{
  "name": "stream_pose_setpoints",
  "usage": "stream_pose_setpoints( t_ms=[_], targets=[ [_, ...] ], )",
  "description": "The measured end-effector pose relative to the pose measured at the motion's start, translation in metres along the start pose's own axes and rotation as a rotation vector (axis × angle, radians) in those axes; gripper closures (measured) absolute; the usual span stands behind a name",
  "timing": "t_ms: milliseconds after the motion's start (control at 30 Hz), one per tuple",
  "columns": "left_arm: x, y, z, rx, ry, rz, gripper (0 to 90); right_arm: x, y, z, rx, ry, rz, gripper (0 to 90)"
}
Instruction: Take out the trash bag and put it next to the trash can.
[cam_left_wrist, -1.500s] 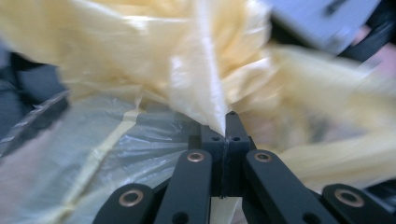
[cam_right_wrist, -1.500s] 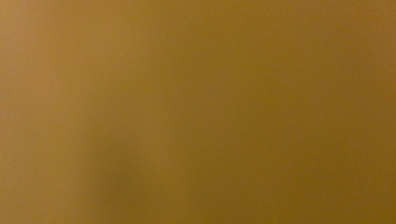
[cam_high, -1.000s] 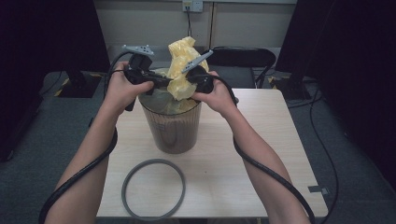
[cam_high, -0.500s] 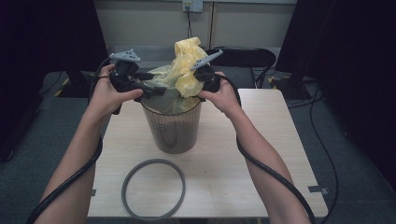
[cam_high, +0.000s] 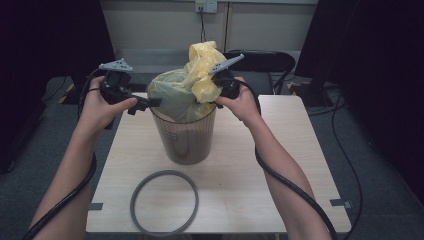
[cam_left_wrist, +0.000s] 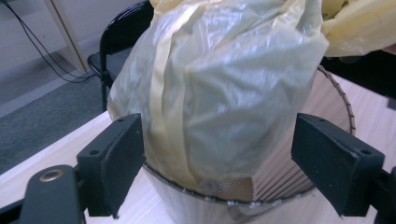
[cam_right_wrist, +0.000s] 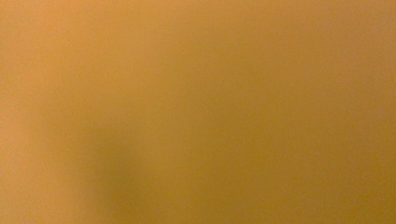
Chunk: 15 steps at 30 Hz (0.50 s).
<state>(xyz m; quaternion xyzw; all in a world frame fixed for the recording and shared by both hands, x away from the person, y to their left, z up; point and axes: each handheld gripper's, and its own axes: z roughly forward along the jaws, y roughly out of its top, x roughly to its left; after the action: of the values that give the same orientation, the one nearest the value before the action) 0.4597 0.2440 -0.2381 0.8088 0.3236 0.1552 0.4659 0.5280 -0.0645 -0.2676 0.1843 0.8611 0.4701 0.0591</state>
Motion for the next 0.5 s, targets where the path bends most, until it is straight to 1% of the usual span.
stream_pose_setpoints(
  t_ms=[67, 200, 367, 400, 433, 500],
  targets=[
    [0.001, -0.005, -0.001, 0.012, 0.014, -0.002, 17.2, 0.0, 0.0, -0.001, -0.009, -0.002, 0.001, 86.3],
    [0.003, -0.014, -0.004, 0.019, 0.02, -0.012, 17.4, 0.001, 0.002, -0.005, -0.027, -0.003, 0.002, 86.3],
    [0.003, -0.027, -0.004, 0.032, 0.009, -0.025, 17.2, 0.0, 0.002, -0.011, -0.05, -0.004, 0.007, 86.3],
    [0.003, -0.027, -0.004, 0.032, 0.009, -0.025, 17.2, 0.0, 0.002, -0.011, -0.05, -0.004, 0.007, 86.3],
    [0.005, -0.033, -0.004, 0.032, 0.011, -0.032, 17.2, 0.0, 0.0, -0.013, -0.061, -0.005, 0.011, 86.3],
    [0.006, -0.037, -0.004, 0.035, 0.012, -0.036, 17.2, -0.001, -0.002, -0.014, -0.06, -0.007, 0.015, 86.2]
  ],
)
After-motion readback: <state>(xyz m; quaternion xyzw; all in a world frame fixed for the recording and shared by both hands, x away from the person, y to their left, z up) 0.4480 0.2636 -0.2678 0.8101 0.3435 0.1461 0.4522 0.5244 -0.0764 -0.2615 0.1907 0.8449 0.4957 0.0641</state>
